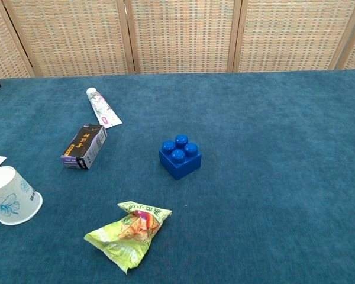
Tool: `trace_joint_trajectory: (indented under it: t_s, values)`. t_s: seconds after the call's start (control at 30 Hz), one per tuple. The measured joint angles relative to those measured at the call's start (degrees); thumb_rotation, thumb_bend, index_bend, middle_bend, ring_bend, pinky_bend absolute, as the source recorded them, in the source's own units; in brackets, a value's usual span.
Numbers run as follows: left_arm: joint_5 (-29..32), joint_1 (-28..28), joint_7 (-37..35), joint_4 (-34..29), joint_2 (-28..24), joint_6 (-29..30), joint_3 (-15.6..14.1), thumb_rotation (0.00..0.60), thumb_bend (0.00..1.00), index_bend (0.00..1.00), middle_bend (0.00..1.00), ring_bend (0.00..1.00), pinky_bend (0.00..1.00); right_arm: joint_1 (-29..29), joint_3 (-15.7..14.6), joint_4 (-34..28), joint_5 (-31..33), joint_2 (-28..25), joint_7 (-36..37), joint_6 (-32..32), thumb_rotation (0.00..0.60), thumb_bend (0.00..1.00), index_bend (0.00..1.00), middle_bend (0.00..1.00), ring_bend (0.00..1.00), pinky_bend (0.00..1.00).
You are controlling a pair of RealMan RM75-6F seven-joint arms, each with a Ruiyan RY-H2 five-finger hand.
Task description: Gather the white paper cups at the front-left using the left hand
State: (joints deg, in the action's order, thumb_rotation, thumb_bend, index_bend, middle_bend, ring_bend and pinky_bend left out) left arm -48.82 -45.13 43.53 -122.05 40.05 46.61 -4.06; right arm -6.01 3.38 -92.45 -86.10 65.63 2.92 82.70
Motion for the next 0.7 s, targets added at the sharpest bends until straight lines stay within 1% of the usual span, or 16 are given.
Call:
trace_joint_trajectory:
  t_s: [0.37,0.43,0.6,0.7]
  values:
    - [2.48,-1.60,1.90,0.52,3.32,1.33,-0.45,0.600,0.25,0.44,0.00,0.00,0.00,0.08,0.09,0.18,-0.19,-0.09,0.68,0.33,0.600,0.14,0.00,0.00,0.00,0.00]
    - [2.68,-1.78,2.03,0.66,3.93,2.02,-0.46,0.600,0.25,0.41,0.00,0.00,0.00,0.09,0.10,0.22,-0.37,-0.04,0.85,0.49,0.600,0.14,0.00,0.00,0.00,0.00]
    - [3.28,-2.24,2.83,0.74,4.45,3.13,-0.71,0.600,0.25,0.21,0.00,0.00,0.00,0.20,0.09,0.44,-0.91,0.12,1.10,1.11,0.600,0.14,0.00,0.00,0.00,0.00]
    - [3.43,-2.33,2.73,0.60,4.55,3.93,-0.71,0.600,0.25,0.16,0.00,0.00,0.00,0.23,0.08,0.48,-1.12,0.15,1.21,1.31,0.600,0.14,0.00,0.00,0.00,0.00]
